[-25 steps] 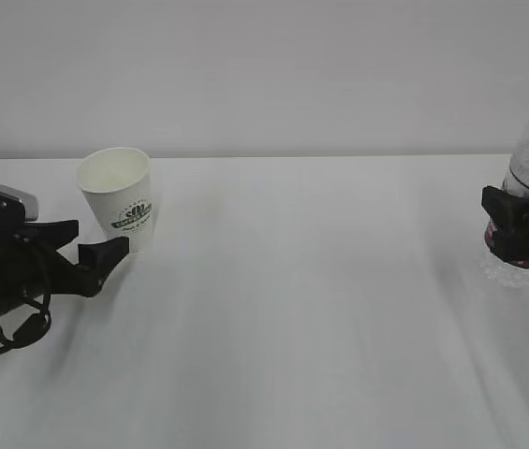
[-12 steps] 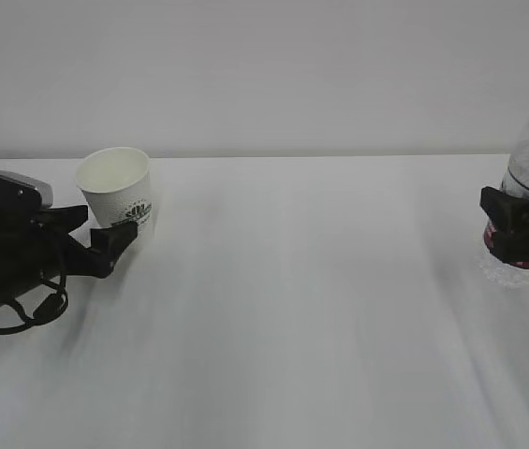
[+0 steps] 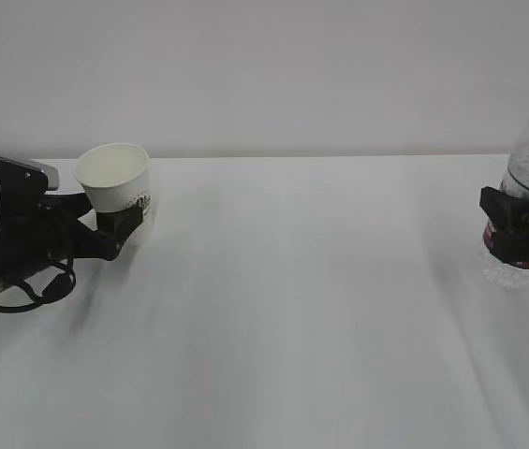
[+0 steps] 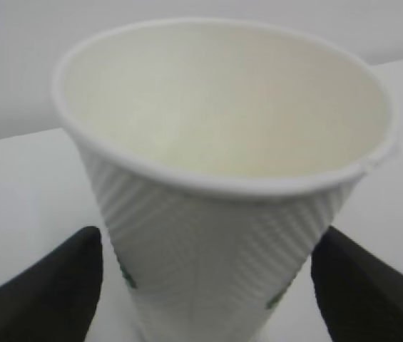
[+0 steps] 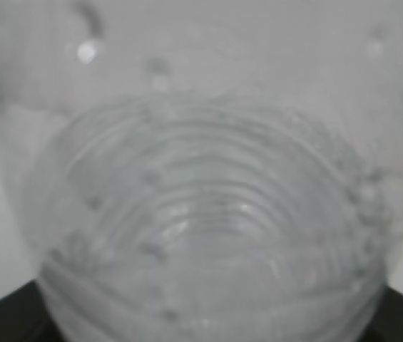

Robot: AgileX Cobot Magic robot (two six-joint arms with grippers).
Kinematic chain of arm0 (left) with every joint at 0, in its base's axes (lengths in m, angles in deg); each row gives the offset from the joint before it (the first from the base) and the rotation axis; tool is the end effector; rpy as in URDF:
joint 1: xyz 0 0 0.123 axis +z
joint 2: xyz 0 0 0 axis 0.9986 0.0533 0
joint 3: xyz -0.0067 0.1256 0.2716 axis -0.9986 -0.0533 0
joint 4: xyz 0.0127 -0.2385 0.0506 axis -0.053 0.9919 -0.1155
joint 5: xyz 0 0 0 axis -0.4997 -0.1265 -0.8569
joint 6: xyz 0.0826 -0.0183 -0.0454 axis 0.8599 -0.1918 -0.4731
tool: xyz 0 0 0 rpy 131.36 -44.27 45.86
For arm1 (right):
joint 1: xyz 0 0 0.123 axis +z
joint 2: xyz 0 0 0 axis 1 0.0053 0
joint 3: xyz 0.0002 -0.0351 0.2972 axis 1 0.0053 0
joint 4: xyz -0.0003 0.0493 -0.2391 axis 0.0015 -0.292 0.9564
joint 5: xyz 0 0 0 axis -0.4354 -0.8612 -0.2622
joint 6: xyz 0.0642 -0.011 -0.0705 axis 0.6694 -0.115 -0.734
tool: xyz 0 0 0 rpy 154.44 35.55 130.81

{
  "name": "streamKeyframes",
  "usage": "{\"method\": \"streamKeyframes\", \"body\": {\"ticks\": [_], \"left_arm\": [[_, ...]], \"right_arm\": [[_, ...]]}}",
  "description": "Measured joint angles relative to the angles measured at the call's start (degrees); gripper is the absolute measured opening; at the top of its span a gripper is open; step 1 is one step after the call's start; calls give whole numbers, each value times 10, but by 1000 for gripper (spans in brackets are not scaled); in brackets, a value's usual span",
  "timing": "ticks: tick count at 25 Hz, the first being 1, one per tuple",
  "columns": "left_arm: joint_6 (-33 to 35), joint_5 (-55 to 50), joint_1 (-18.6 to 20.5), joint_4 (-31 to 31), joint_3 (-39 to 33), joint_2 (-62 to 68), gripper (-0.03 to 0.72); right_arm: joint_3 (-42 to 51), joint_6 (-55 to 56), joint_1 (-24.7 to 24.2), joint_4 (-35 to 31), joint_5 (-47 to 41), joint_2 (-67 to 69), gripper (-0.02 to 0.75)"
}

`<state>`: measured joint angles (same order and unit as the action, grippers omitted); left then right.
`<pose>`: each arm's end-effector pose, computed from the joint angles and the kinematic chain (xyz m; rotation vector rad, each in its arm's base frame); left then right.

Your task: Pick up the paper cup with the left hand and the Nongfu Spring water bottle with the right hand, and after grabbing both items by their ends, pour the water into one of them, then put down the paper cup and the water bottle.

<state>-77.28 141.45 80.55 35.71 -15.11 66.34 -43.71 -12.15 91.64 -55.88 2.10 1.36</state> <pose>0.3643 -0.0753 0.0951 0.3639 1.7996 -0.4090 0.2586 0.0190 0.1851 -0.2474 1.8085 0.0126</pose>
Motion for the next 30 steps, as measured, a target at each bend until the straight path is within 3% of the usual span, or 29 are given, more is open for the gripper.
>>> {"method": "streamKeyframes", "body": {"ticks": [17, 25, 30], "left_arm": [[-29, -39, 0, -19, 69, 33, 680], [-70, -33, 0, -57, 69, 34, 547], [-88, -29, 0, -102, 70, 34, 531]], "right_arm": [[0, 1, 0, 4, 0, 0, 503], [0, 1, 0, 4, 0, 0, 503], [0, 1, 0, 4, 0, 0, 503]]}}
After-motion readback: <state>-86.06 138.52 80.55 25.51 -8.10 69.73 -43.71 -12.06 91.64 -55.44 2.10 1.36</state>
